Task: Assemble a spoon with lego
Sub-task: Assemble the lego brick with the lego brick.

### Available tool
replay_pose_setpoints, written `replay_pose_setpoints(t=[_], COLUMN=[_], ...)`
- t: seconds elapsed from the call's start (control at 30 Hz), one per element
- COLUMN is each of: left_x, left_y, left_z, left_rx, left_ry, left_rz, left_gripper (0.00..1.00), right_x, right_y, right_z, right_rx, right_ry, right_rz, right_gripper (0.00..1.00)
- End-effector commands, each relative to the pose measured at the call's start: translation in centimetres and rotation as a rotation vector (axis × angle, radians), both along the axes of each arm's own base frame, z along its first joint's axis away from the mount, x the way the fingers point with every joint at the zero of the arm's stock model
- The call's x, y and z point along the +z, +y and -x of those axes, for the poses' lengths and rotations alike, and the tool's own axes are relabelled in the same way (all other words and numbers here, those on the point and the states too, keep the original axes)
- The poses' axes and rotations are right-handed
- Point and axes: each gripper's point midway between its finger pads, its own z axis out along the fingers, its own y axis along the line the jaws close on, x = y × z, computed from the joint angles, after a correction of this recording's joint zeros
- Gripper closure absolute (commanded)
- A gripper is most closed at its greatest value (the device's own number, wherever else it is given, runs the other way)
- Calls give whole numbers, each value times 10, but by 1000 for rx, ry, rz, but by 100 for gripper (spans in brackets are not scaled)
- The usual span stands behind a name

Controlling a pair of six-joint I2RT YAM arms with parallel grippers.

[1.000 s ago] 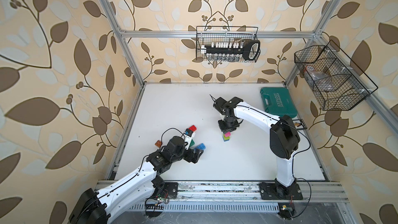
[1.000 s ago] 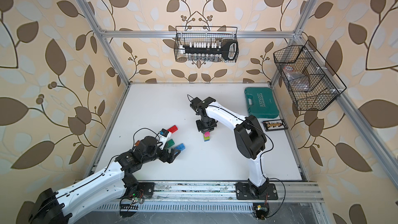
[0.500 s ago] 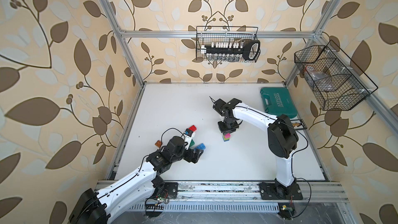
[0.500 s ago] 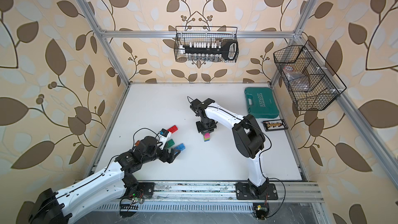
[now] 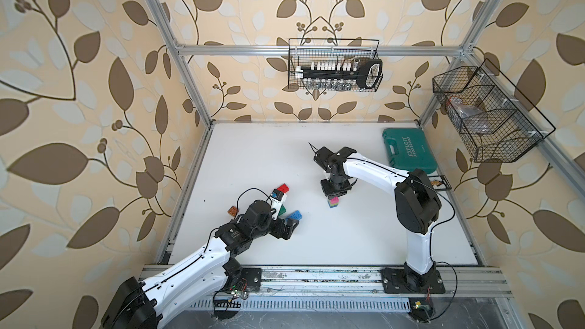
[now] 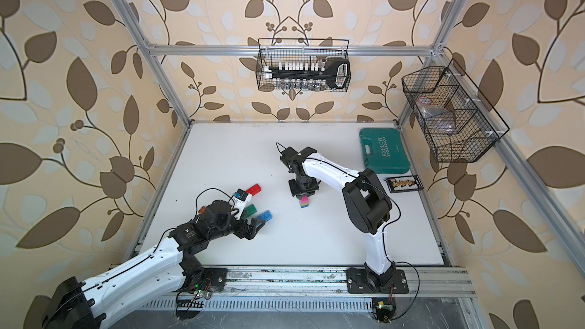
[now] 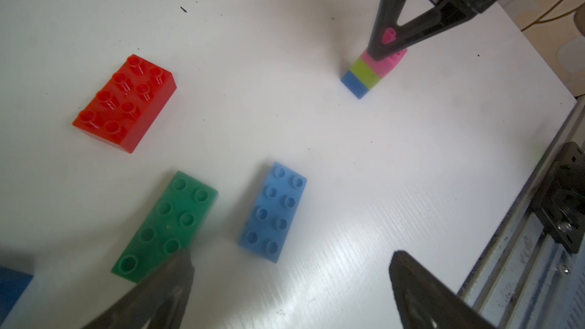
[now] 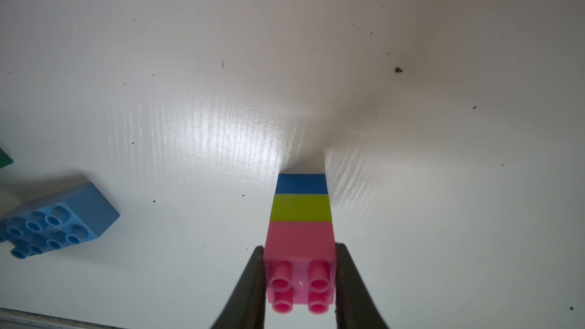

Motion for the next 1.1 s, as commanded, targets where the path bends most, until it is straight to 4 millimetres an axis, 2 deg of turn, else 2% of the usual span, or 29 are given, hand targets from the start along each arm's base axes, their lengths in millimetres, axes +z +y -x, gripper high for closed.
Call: replay_pose_setpoints(t=[0.0,0.07,0.17,0.5,0.73,0.9,1.03,1.07], left_x=[21,21,22,22,23,32,48,52], left_y=[-6,-6,-6,-4,0,17,54,63], left_z=[-6,-6,-6,-6,-9,-22,-40,-45], left_rx=[-7,-8,-6,3,36,176,365,405], left_ry=[-56,-55,-56,-63,-59,-64,-47,-34], left_rz=[30,29,29,31,26,11,19,37], left_gripper=[1,1,1,1,1,1,1,1], right_x=[-57,-59,-50,-3,26,58,88,92], right_y=[-13,-15,-13,0,3,5,12,19], right_z=[26,27,23,7,-3,-9,-11,-8], right_rx=[-13,-11,-8,-1,2,4,24,43], right_ry=[128,134,125,40,-20,-99,-163,-173], right_rz=[79,88,85,34,16,-18,-56,-70], right_gripper=[84,84,81,45,37,37,37,36])
